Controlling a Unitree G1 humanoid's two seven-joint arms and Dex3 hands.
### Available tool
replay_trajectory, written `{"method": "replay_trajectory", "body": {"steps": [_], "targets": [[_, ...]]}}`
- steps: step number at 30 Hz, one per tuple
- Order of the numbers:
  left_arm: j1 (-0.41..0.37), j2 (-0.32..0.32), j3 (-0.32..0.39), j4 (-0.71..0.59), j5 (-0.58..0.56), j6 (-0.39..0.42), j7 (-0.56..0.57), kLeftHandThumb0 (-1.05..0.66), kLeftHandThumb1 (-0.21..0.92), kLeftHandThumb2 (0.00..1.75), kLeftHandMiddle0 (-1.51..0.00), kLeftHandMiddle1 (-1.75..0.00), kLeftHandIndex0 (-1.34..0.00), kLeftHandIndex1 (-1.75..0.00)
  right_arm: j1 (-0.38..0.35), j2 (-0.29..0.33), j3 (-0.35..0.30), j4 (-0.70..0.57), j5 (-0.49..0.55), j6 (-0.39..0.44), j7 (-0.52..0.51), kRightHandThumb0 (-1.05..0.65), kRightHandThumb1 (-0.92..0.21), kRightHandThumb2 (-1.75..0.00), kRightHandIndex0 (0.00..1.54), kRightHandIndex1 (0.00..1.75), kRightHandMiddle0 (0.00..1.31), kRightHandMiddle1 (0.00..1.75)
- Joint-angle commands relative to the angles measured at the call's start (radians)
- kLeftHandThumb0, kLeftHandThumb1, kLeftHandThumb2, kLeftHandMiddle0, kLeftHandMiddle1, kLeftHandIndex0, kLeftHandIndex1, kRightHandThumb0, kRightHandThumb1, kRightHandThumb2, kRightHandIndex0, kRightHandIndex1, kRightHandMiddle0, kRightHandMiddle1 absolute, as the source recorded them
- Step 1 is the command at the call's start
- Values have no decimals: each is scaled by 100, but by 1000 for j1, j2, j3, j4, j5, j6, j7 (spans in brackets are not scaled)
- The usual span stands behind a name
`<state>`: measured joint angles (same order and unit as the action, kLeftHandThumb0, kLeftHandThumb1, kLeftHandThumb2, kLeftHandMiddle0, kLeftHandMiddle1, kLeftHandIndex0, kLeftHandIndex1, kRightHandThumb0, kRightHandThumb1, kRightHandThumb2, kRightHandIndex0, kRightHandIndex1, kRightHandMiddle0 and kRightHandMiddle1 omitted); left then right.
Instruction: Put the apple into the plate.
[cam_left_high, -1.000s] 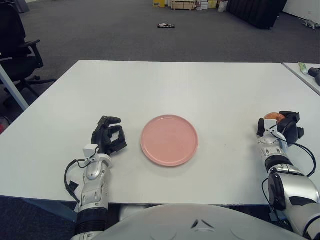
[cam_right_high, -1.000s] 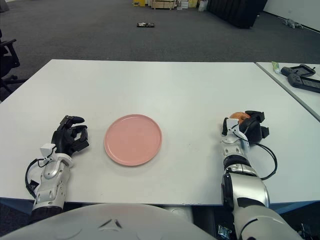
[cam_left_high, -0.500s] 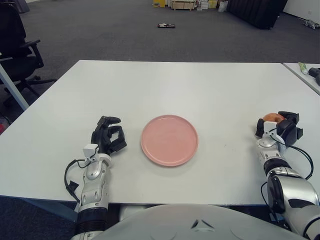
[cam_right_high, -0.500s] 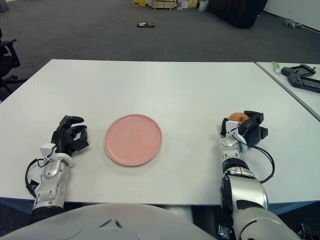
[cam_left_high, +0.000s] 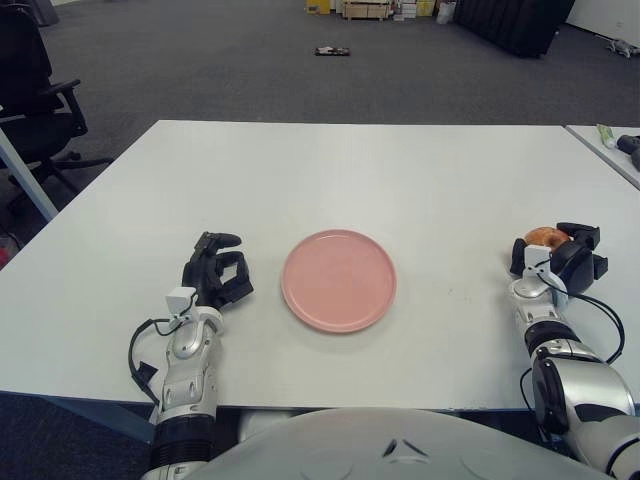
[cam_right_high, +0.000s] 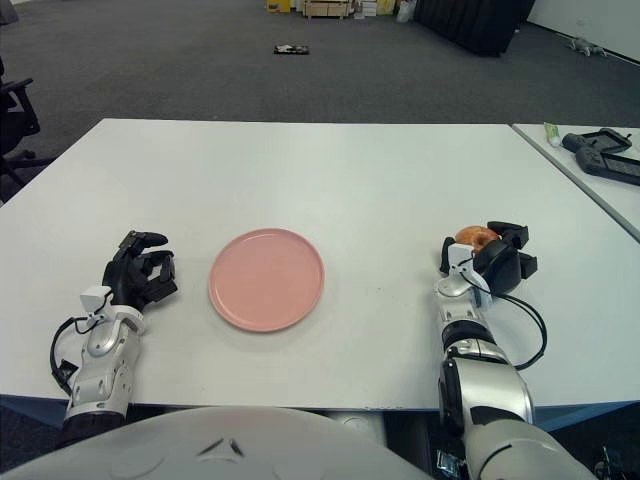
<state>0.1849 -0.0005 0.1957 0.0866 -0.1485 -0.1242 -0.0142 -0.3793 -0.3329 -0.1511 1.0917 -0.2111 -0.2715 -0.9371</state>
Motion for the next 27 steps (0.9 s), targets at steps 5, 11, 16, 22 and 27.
{"method": "replay_trajectory", "body": {"steps": [5,11,16,22,27], "targets": [[-2,0,-4,6,10,25,17,-1,31,134,-58,-175,-42,-175,20,41,15,-104,-21,5,-37,0,5,-169,93,162,66,175],[1,0,-8,3,11,25,14,-1,30,135,-59,-175,-42,-175,71,86,27,-313,-53,47,-66,0,4,-169,91,165,65,175],[3,-4,-8,-5,1,32,9,-1,29,136,-60,-175,-43,-175,126,111,34,-482,-88,83,-57,0,4,-170,90,167,64,175],[5,-6,-11,-12,8,36,17,-1,32,133,-58,-175,-40,-175,159,135,47,-616,-134,115,-41,0,3,-170,89,169,64,175],[6,-6,-15,-12,12,30,18,-1,33,132,-57,-175,-40,-175,193,153,70,-730,-178,137,-14,0,2,-169,89,170,63,175]]}}
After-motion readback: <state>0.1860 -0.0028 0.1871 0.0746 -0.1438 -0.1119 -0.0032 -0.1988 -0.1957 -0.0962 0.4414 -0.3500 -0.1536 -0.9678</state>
